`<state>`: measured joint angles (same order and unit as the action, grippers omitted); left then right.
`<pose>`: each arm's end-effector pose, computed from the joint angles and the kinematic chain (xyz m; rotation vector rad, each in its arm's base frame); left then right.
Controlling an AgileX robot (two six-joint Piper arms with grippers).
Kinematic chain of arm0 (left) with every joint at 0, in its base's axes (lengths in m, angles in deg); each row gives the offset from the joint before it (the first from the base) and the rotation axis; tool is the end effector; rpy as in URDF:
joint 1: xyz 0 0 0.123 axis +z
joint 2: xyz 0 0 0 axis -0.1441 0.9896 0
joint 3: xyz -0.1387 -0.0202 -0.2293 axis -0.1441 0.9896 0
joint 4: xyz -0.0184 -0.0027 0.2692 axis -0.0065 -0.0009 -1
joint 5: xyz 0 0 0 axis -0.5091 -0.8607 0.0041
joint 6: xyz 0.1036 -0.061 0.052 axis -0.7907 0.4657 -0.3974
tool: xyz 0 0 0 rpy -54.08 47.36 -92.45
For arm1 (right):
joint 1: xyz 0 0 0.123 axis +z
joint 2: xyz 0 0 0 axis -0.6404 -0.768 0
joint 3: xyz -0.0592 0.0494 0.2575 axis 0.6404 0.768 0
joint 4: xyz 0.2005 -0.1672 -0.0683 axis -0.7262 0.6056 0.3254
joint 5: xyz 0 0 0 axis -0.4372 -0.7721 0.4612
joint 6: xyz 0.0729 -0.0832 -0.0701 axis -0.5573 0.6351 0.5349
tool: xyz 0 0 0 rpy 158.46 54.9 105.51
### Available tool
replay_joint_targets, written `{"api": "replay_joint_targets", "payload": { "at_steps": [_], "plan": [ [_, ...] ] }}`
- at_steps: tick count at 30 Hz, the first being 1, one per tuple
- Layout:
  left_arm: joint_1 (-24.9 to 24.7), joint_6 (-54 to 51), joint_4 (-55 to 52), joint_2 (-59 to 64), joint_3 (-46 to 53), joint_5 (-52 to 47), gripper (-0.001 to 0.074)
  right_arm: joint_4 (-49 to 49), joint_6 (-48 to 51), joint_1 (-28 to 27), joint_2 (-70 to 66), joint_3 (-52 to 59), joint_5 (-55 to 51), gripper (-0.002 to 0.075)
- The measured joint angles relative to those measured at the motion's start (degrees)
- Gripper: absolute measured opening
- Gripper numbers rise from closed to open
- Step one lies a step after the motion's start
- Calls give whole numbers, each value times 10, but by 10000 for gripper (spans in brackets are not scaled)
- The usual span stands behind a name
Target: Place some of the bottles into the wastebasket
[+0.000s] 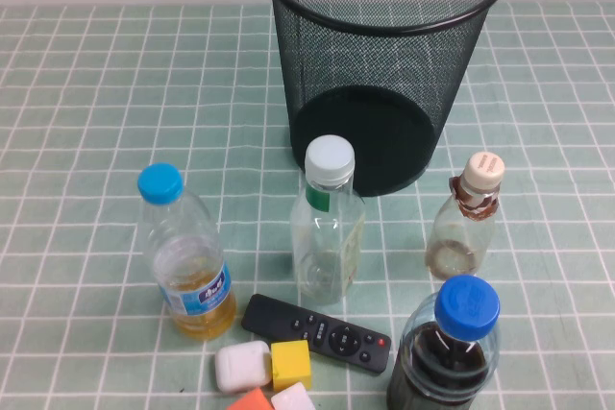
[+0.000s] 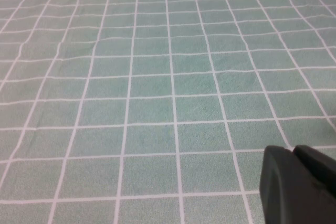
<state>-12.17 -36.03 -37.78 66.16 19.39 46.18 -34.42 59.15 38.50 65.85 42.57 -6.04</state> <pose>0.1261 -0.0094 0.1617 0.0437 1.8508 -0.0713 0.1254 0.0015 0.1596 -0.1114 1.8684 -0.0656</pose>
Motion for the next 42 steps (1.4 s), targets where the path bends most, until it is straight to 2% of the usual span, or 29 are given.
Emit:
{"api": "replay_joint_targets", "payload": {
  "at_steps": [35, 39, 42],
  "plan": [
    [0, 0, -3, 0, 0, 0, -5, 0, 0, 0, 0, 0, 0, -8],
    [0, 1, 30, 0, 0, 15, -5, 0, 0, 0, 0, 0, 0, -8],
    [0, 5, 116, 0, 0, 61, -4, 0, 0, 0, 0, 0, 0, -8]
  ]
}}
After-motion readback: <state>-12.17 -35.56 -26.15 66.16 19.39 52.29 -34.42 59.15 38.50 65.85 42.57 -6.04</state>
